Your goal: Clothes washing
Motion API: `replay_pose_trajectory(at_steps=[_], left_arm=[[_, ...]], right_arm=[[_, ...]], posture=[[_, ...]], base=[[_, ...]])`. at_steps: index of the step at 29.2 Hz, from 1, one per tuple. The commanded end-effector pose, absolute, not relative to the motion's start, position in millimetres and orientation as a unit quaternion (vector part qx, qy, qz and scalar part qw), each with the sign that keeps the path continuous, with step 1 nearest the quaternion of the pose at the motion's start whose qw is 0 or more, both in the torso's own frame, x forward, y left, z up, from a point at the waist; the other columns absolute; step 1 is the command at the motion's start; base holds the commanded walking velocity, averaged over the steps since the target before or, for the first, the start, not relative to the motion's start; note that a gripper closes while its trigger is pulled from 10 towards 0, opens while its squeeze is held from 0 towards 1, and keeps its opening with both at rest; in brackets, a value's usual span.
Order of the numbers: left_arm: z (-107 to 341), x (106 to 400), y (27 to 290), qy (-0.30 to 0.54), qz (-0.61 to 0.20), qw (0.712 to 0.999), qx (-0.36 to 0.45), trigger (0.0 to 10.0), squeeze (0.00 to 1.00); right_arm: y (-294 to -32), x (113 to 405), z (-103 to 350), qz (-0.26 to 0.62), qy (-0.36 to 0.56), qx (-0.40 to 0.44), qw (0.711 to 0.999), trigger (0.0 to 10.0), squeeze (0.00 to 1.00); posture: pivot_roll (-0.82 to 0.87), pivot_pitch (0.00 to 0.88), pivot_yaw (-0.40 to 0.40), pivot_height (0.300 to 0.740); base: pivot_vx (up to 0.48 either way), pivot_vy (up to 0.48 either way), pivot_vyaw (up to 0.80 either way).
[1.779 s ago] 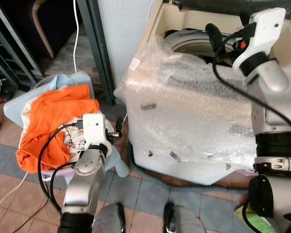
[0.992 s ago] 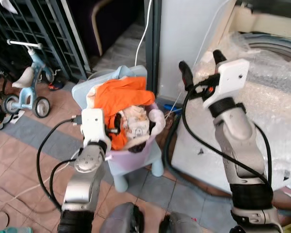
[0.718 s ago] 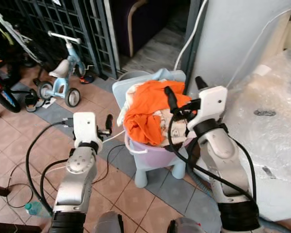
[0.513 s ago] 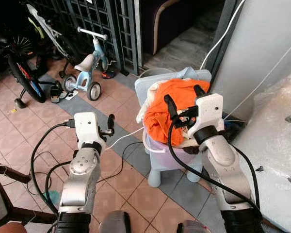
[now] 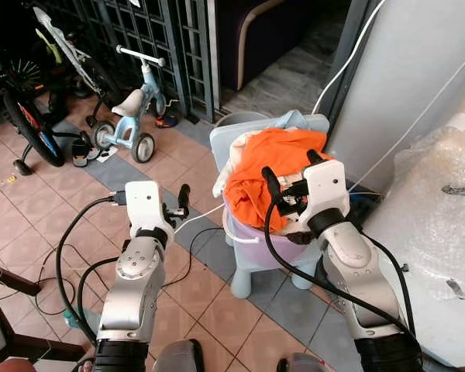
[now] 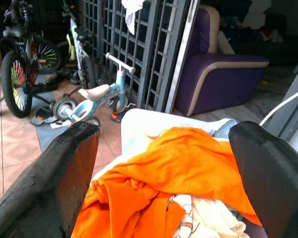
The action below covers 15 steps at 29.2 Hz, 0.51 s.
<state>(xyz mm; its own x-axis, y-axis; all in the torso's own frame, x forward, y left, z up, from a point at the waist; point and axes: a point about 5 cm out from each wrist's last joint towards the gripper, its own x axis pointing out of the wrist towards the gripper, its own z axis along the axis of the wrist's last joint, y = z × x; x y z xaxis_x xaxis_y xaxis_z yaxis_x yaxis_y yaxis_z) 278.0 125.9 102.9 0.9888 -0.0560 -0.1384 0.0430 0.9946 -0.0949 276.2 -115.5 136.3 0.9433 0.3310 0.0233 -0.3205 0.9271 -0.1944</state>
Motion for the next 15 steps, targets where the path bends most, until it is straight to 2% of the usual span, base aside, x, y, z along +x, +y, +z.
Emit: replay_pose_trajectory(at_steps=[1,7,11,15], left_arm=[[102.0,277.4,126.3,0.072,-0.030,0.996,-0.045,10.0,0.00],[100.9,276.3,126.6,0.077,-0.024,0.996,-0.047,10.0,0.00],[100.0,276.0,126.9,0.082,-0.020,0.995,-0.045,10.0,0.00],[99.2,276.2,125.7,0.088,-0.014,0.995,-0.045,10.0,0.00]], right_arm=[[-112.3,275.8,128.8,0.176,-0.008,-0.100,0.979,10.0,0.00],[-112.2,276.2,121.3,0.186,0.014,-0.103,0.977,10.0,0.00],[-106.5,271.7,109.3,0.225,0.047,-0.115,0.966,10.0,0.00],[-100.8,257.9,83.2,0.279,0.110,-0.153,0.942,10.0,0.00]], posture=[[-0.03,0.111,0.048,0.740],[-0.03,0.112,0.048,0.740],[-0.03,0.114,0.048,0.740],[-0.02,0.115,0.045,0.740]], base=[[0.416,0.000,0.00],[0.462,0.000,0.00],[0.461,0.000,0.00],[0.000,0.000,0.00]])
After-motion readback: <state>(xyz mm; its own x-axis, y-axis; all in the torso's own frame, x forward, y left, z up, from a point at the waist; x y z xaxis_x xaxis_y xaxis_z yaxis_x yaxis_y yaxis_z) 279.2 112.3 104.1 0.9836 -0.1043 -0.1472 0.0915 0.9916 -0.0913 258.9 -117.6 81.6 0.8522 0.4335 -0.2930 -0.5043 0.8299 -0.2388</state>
